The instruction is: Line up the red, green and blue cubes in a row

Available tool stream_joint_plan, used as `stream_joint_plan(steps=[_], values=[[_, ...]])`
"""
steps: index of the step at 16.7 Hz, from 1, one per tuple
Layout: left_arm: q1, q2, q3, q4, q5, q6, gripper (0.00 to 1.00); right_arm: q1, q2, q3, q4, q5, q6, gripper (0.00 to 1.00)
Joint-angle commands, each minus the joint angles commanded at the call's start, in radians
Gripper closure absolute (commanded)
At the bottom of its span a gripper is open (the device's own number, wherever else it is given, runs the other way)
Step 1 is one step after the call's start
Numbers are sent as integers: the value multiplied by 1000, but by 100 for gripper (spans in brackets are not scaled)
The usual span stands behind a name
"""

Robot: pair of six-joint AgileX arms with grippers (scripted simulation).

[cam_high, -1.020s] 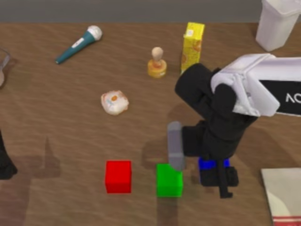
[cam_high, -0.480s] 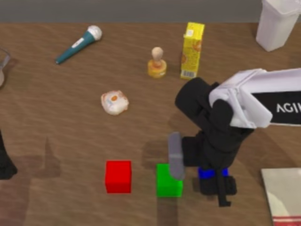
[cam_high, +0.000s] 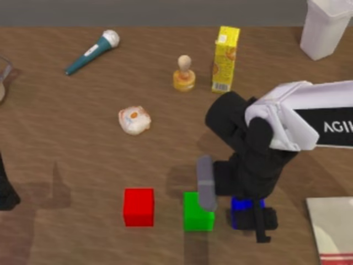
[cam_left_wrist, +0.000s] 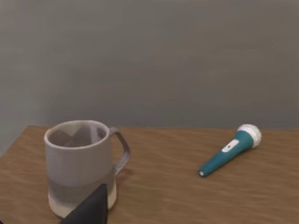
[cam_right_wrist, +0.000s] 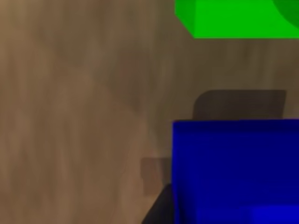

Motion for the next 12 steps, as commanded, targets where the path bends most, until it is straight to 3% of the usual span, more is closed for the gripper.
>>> stream_joint_plan(steps=[3, 12], values=[[0, 0, 0, 0, 0, 0, 0, 0, 0, 0, 0, 0, 0, 2], [0, 0, 0, 0, 0, 0, 0, -1, -1, 0, 0, 0, 0, 0]])
